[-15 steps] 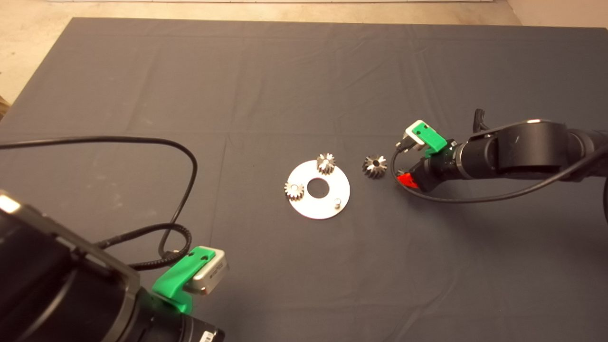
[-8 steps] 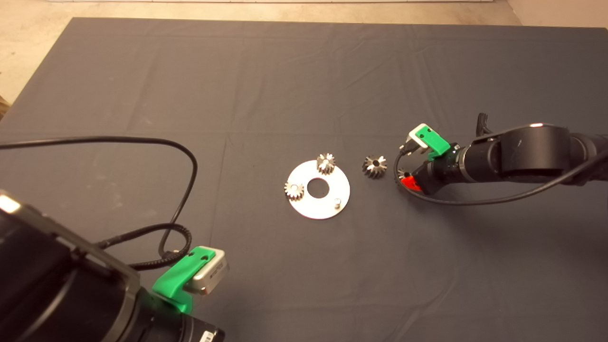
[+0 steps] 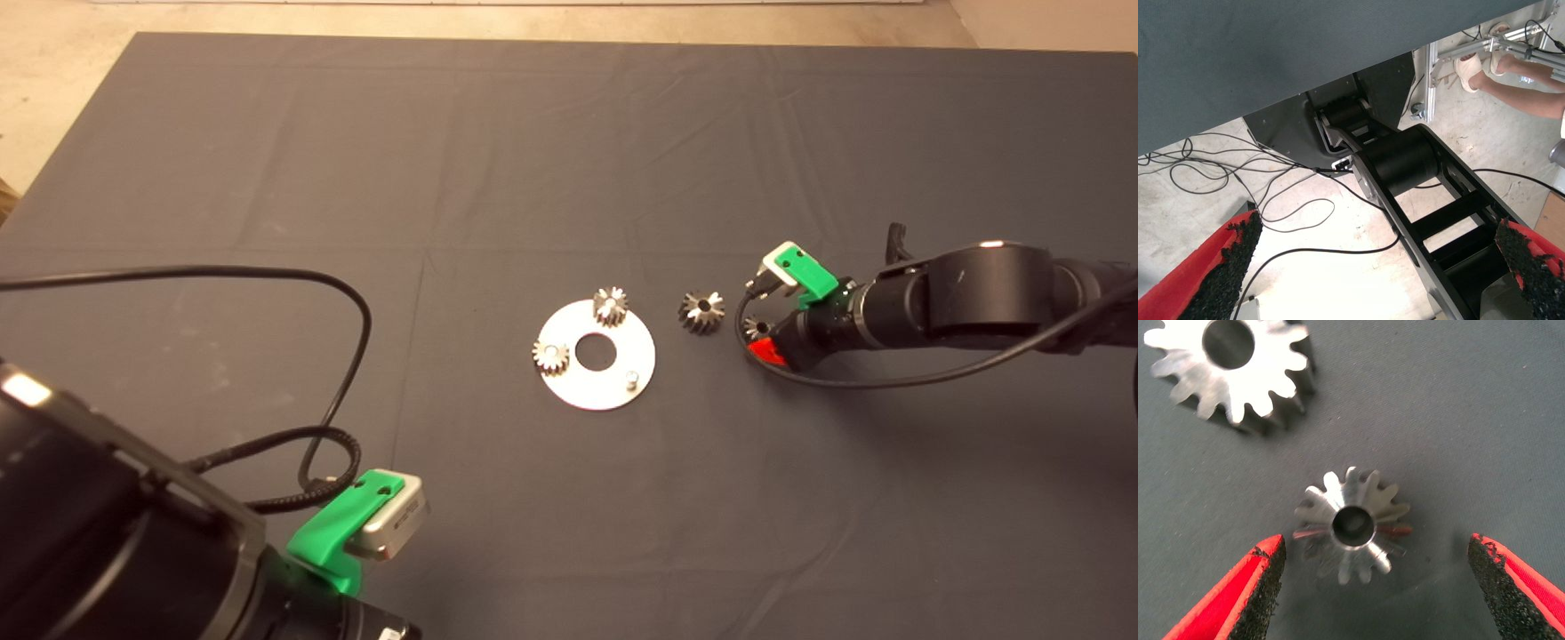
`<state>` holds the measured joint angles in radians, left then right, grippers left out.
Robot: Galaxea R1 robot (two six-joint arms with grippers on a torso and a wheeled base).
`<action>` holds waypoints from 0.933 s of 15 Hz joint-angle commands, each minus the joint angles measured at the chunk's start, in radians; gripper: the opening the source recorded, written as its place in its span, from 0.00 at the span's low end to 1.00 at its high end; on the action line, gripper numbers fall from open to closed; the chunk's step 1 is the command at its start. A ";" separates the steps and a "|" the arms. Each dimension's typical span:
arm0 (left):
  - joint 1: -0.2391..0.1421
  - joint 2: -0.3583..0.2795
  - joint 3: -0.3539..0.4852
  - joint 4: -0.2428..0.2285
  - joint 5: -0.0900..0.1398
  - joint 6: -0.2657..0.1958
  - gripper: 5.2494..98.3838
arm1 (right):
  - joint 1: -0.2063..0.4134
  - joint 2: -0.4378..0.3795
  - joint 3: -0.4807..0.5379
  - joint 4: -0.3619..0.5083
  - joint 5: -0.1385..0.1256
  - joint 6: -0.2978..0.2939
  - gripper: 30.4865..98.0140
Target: Remove an incorrectly installed larger gear and replace it with the correct smaller gear
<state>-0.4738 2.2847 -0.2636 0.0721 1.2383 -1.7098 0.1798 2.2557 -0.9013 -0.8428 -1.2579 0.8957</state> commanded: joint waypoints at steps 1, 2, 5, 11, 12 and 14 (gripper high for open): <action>-0.006 -0.003 0.014 -0.006 0.003 -0.004 0.92 | 0.009 0.005 -0.033 -0.024 0.057 0.006 0.63; -0.005 -0.002 0.014 -0.005 0.003 -0.004 0.92 | 0.009 0.005 -0.034 -0.024 0.064 0.007 0.63; -0.005 -0.002 0.014 -0.005 0.003 -0.004 0.92 | 0.009 0.016 -0.033 -0.024 0.064 0.009 0.63; -0.005 -0.003 0.014 -0.006 0.003 -0.004 0.92 | 0.009 0.026 -0.033 -0.022 0.064 0.017 0.57; -0.005 -0.003 0.014 -0.006 0.003 -0.004 0.92 | 0.009 0.026 -0.033 -0.022 0.063 0.017 0.52; -0.005 -0.003 0.014 -0.005 0.003 -0.004 0.92 | 0.009 0.025 -0.033 -0.022 0.063 0.019 0.52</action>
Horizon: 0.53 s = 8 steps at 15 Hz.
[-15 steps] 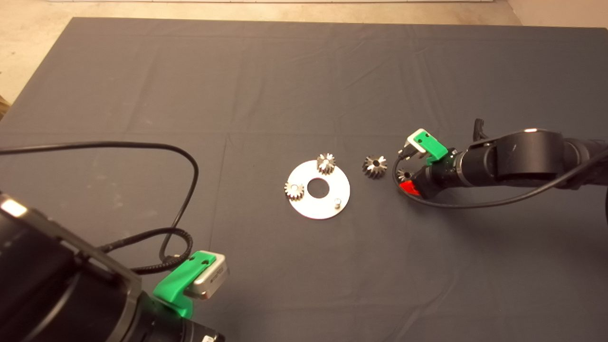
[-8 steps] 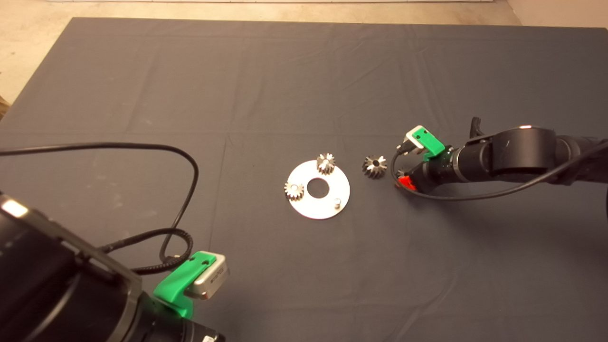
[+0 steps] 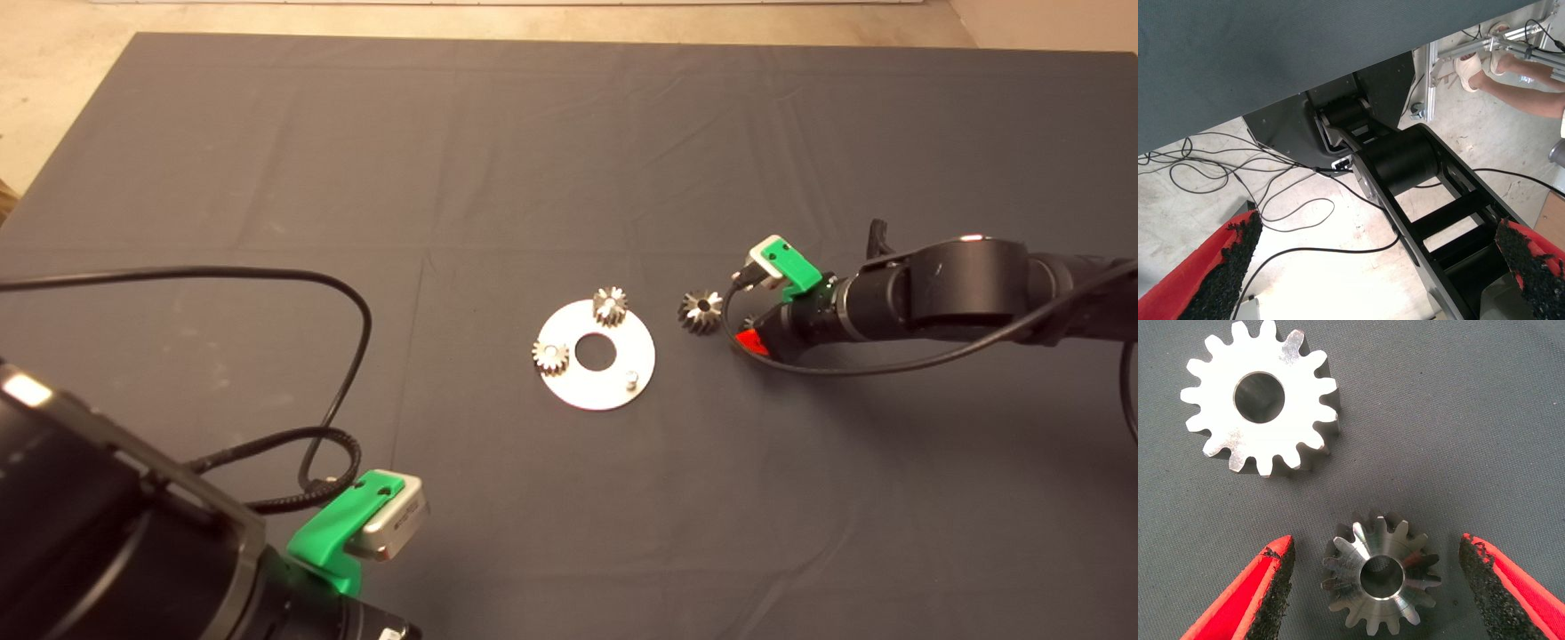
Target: Remove an incorrectly installed larger gear and replace it with the correct smaller gear
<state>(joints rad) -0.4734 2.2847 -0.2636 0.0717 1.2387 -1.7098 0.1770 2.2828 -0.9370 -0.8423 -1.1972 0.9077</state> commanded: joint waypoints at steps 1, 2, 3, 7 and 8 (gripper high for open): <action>-0.005 -0.003 0.014 -0.004 0.002 -0.004 0.92 | 0.012 -0.004 0.003 -0.021 0.002 0.007 0.49; -0.005 -0.003 0.014 -0.004 0.002 -0.004 0.92 | 0.012 -0.004 0.003 -0.020 0.002 0.008 0.45; -0.005 -0.003 0.014 -0.004 0.002 -0.004 0.92 | 0.012 -0.004 0.003 -0.018 0.003 0.008 0.45; -0.005 -0.002 0.014 -0.004 0.002 -0.004 0.92 | 0.003 -0.005 0.002 -0.017 0.004 0.022 0.45; -0.005 -0.003 0.014 -0.004 0.002 -0.004 0.92 | 0.001 -0.005 0.002 -0.017 0.004 0.023 0.45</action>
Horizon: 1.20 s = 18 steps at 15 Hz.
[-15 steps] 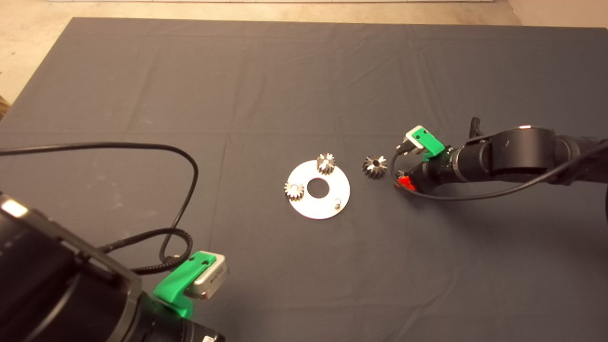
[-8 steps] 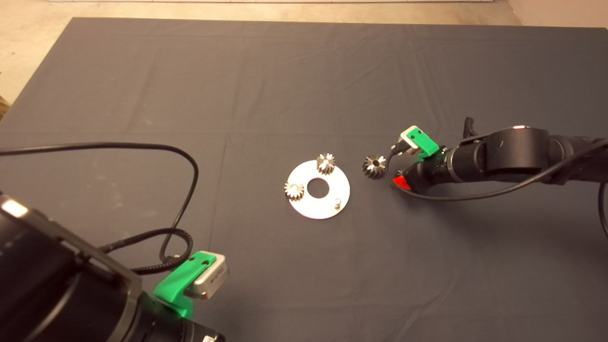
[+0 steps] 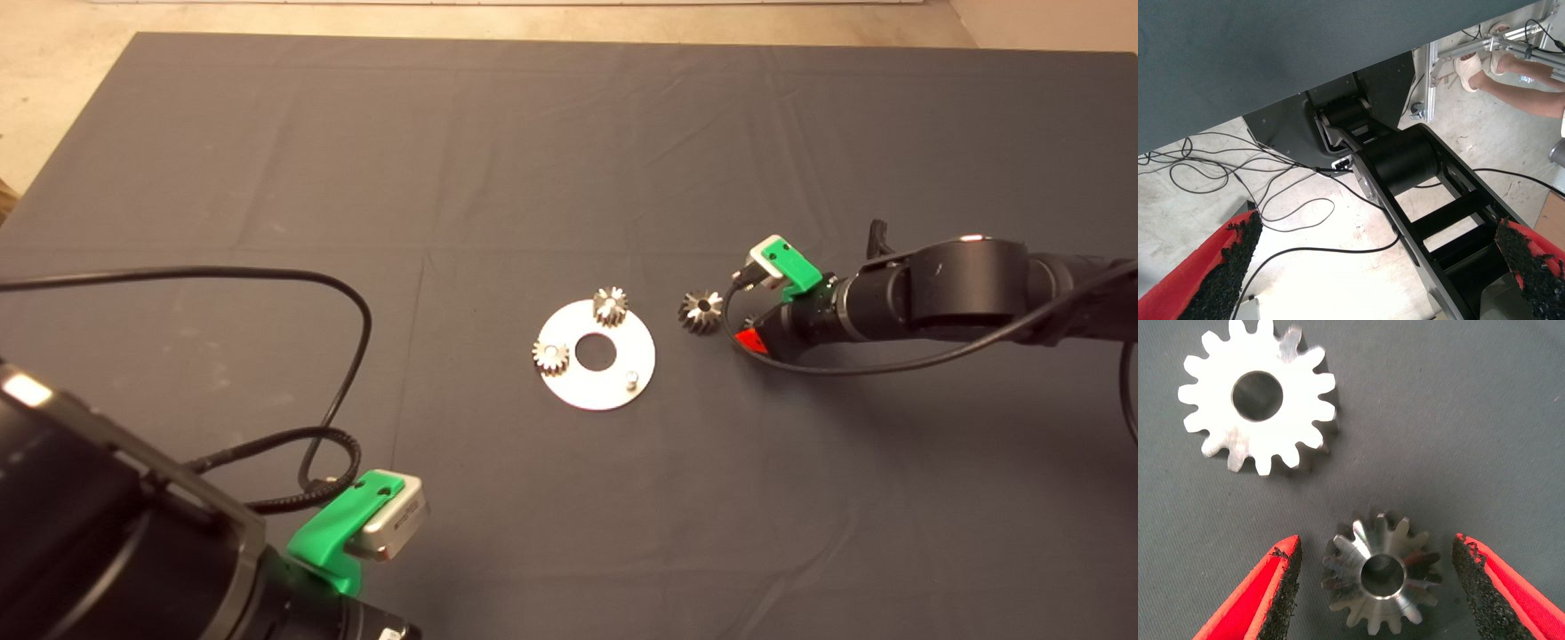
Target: Remove an incorrectly installed larger gear and replace it with the correct smaller gear
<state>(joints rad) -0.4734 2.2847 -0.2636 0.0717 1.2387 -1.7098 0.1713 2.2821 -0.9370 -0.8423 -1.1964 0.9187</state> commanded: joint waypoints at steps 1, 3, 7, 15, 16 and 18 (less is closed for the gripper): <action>-0.005 -0.003 0.014 -0.004 0.002 -0.004 0.92 | 0.007 -0.005 0.002 -0.017 0.003 0.014 0.42; -0.005 -0.003 0.014 -0.004 0.002 -0.004 0.92 | 0.007 -0.005 -0.002 -0.017 0.003 0.016 0.38; -0.005 -0.003 0.014 -0.004 0.002 -0.004 0.92 | 0.007 -0.002 -0.006 -0.017 0.004 0.029 0.30; -0.004 -0.003 0.014 -0.004 0.004 -0.002 0.92 | -0.009 -0.002 -0.041 -0.017 0.024 0.035 0.20; -0.005 -0.003 0.014 -0.004 0.004 -0.003 0.92 | -0.009 -0.007 -0.040 -0.015 0.026 0.035 0.19; -0.005 -0.003 0.014 -0.004 0.004 -0.003 0.92 | -0.009 -0.006 -0.040 -0.014 0.024 0.049 0.19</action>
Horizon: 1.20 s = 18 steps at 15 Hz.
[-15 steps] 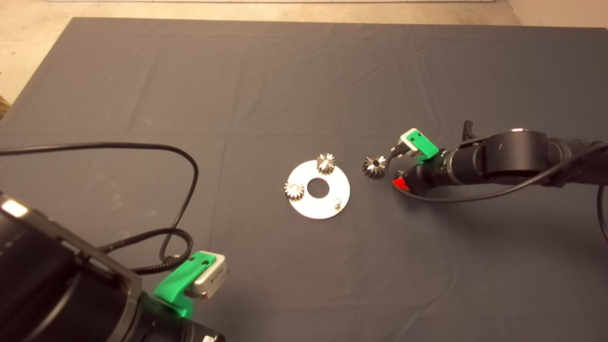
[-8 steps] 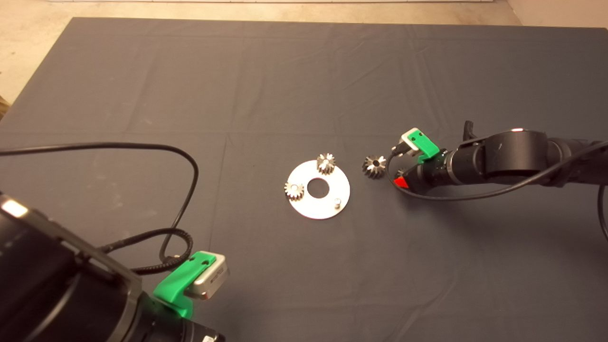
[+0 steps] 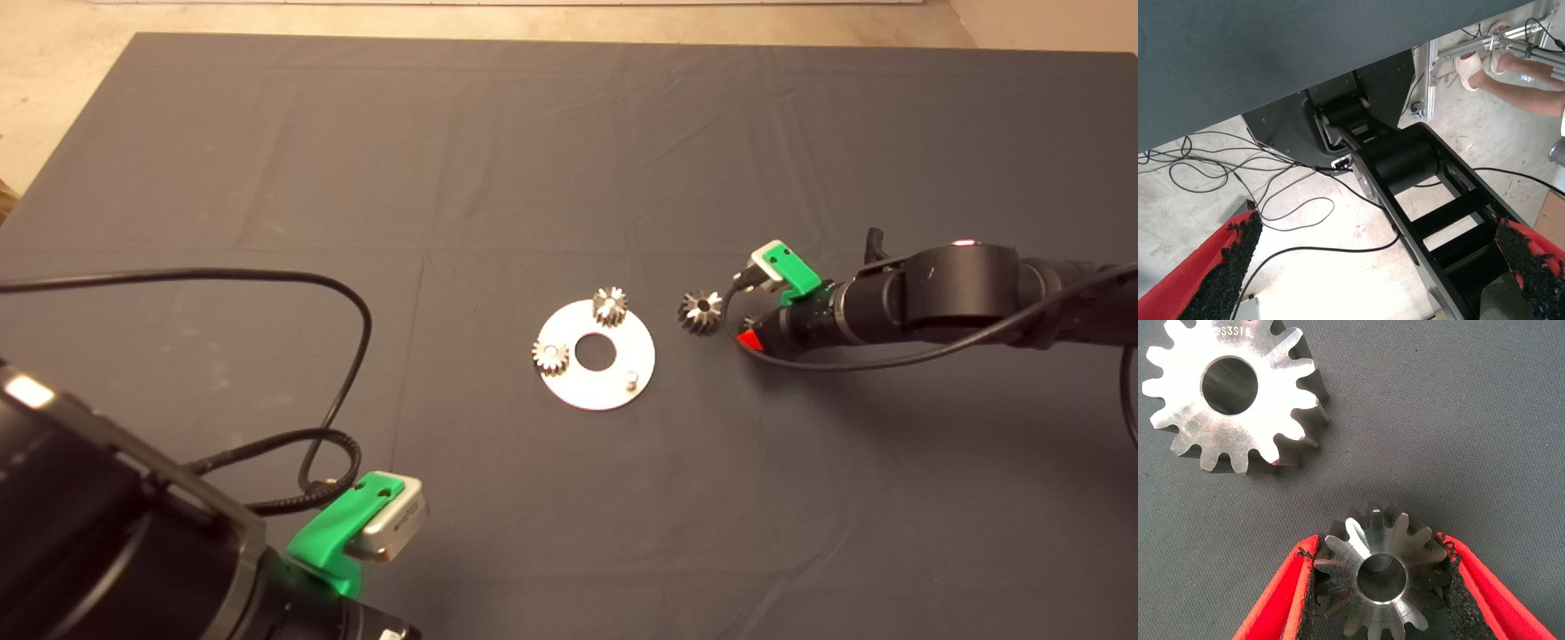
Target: Remove an incorrectly installed larger gear and replace it with the correct smaller gear
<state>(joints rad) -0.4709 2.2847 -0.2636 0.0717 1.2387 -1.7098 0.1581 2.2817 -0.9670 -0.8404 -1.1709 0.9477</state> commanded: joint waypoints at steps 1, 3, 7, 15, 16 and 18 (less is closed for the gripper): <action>-0.006 -0.003 0.014 -0.004 0.004 -0.002 0.92 | 0.005 -0.007 -0.009 -0.016 0.000 0.019 0.19; -0.006 -0.003 0.014 -0.004 0.004 -0.002 0.92 | 0.006 -0.007 -0.002 -0.016 -0.001 0.019 0.18; -0.008 -0.003 0.014 -0.004 0.004 -0.002 0.92 | 0.017 -0.018 0.079 -0.012 -0.009 0.017 0.17; -0.006 -0.003 0.014 -0.006 0.022 -0.002 0.92 | 0.179 -0.127 0.365 0.195 -0.018 0.006 0.15; -0.006 -0.003 0.014 -0.006 0.022 -0.002 0.92 | 0.179 -0.117 0.379 0.198 -0.020 0.006 0.15; -0.006 -0.003 0.014 -0.005 0.022 -0.002 0.92 | 0.179 -0.053 0.381 0.199 -0.061 0.005 0.15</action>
<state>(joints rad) -0.4709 2.2828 -0.2636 0.0717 1.2574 -1.7098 0.3033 2.1664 -0.6236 -0.6755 -1.2013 0.9579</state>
